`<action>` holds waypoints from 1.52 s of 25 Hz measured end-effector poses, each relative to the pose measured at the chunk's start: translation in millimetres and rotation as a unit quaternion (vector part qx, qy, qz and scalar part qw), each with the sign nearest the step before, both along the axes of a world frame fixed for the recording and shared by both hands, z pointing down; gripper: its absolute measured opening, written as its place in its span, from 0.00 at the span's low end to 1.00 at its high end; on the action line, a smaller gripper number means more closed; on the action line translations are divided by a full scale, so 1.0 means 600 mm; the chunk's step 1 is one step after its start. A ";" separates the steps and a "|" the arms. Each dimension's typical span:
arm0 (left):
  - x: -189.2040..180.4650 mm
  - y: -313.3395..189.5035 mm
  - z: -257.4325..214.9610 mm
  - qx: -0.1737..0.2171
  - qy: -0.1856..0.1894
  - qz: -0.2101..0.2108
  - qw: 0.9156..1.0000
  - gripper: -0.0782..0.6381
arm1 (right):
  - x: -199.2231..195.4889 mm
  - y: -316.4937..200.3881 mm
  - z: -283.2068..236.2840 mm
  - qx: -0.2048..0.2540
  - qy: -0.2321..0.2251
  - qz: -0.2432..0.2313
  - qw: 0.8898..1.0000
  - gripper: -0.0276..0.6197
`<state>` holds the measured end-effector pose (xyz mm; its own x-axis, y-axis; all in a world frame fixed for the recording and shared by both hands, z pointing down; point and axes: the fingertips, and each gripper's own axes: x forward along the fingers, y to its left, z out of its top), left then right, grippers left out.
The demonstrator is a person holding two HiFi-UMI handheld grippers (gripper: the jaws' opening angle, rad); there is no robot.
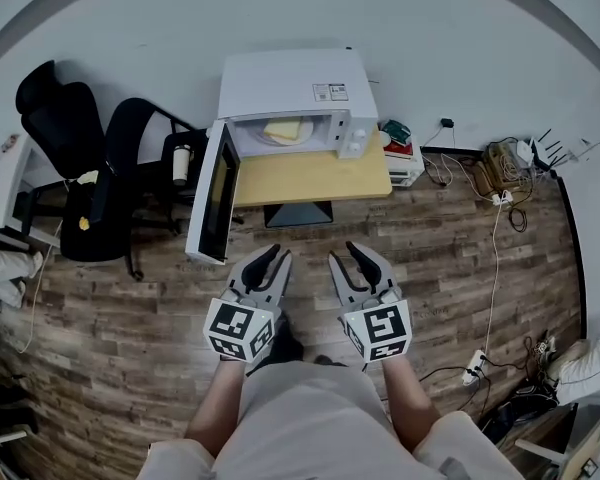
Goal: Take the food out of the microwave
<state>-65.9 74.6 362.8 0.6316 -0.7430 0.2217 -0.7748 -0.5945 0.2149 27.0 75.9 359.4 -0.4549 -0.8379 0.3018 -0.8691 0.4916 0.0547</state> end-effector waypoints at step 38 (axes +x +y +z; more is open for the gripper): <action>-0.007 -0.208 0.054 -0.027 -0.004 0.026 0.999 0.20 | -0.033 -0.220 0.065 -0.034 -0.005 0.007 0.999 0.20</action>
<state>-70.3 -50.5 395.5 0.6675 -0.6955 0.2660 -0.7446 -0.6223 0.2415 7.3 -56.1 398.6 -0.4469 -0.8215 0.3540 -0.8760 0.4821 0.0127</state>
